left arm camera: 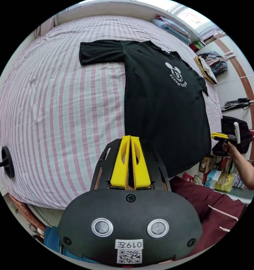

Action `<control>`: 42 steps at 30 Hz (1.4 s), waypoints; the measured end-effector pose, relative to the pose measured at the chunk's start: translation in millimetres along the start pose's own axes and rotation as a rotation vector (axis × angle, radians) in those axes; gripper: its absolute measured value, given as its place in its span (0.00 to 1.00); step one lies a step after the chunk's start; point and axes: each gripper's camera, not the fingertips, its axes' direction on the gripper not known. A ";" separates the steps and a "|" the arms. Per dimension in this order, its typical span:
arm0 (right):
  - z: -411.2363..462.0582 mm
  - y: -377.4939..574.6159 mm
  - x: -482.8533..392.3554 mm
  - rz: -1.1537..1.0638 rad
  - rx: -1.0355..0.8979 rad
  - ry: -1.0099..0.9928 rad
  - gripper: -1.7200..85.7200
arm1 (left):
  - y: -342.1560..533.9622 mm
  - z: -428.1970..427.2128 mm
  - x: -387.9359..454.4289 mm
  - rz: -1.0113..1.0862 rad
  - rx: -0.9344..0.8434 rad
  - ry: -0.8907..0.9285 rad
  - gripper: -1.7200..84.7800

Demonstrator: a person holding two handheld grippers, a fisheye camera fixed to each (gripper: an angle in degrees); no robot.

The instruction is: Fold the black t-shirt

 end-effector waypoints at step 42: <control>109.1 156.7 122.2 0.333 0.145 -0.808 0.01 | 117.9 106.3 -128.1 -0.011 -0.046 0.755 0.03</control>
